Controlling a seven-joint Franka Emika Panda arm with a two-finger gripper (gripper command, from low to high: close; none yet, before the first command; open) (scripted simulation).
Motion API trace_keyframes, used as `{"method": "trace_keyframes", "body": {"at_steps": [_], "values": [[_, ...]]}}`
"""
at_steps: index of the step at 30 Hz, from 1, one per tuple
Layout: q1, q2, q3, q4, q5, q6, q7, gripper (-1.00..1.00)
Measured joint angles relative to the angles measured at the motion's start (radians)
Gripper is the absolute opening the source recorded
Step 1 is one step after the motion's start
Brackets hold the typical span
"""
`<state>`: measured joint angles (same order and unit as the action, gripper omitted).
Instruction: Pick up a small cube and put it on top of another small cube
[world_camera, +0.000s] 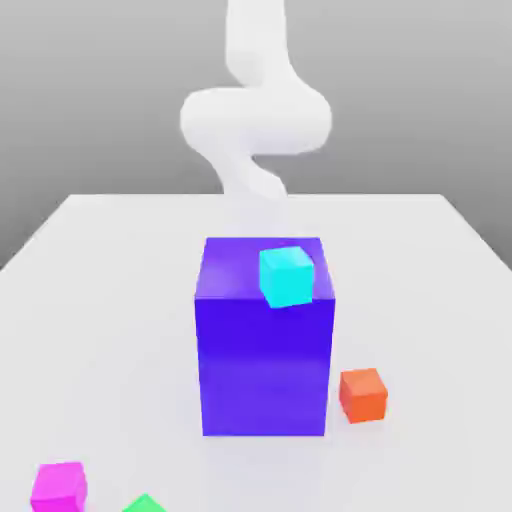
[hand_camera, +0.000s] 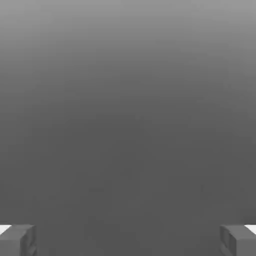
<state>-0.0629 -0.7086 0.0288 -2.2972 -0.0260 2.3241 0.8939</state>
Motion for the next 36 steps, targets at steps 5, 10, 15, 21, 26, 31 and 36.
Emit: {"method": "trace_keyframes", "body": {"at_steps": [5, 10, 15, 21, 26, 31, 36], "values": [[-0.116, 0.188, 0.048, 0.006, -0.060, 0.049, 0.197, 0.00], [-0.208, 0.371, 0.072, 0.012, -0.123, 0.095, 0.391, 0.00], [-0.273, 0.553, 0.067, 0.018, -0.171, 0.142, 0.575, 0.00], [-0.340, 0.765, 0.034, 0.023, -0.175, 0.206, 0.758, 0.00], [-0.367, 0.933, 0.010, 0.024, -0.113, 0.265, 0.865, 0.00], [-0.406, 1.097, 0.008, 0.032, -0.015, 0.338, 0.923, 0.00], [-0.403, 1.232, 0.000, 0.058, -0.013, 0.438, 0.933, -1.00]]}}
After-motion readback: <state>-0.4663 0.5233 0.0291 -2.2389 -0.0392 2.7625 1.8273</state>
